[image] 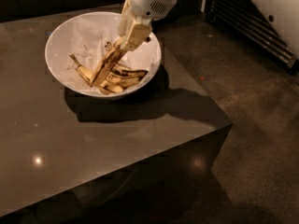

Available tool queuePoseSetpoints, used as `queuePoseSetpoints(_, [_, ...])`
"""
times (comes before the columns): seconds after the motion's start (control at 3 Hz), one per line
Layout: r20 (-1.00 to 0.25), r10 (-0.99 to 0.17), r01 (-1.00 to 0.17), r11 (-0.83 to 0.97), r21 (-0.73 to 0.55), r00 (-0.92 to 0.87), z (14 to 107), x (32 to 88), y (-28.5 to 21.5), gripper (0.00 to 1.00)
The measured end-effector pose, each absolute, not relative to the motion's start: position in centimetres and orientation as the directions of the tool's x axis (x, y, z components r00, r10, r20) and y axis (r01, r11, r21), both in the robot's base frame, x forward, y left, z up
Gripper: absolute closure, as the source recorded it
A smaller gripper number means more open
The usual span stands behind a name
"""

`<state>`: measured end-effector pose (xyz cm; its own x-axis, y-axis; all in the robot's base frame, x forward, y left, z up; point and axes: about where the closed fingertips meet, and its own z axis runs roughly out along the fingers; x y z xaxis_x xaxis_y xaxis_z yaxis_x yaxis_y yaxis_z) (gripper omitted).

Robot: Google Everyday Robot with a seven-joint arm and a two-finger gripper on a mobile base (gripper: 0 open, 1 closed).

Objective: Pick banana from white bowl

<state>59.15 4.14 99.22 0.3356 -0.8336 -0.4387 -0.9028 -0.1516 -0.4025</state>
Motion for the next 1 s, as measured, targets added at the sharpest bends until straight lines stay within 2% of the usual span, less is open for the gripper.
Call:
queuePoseSetpoints(0.67, [-0.520,-0.799,-0.902,-0.064,-0.427,0.303,101.7,56.6,2.9,1.00])
queuePoseSetpoints(1.0, [-0.520,-0.798,-0.897,-0.060,-0.437,0.307,102.4,55.5,2.9,1.00])
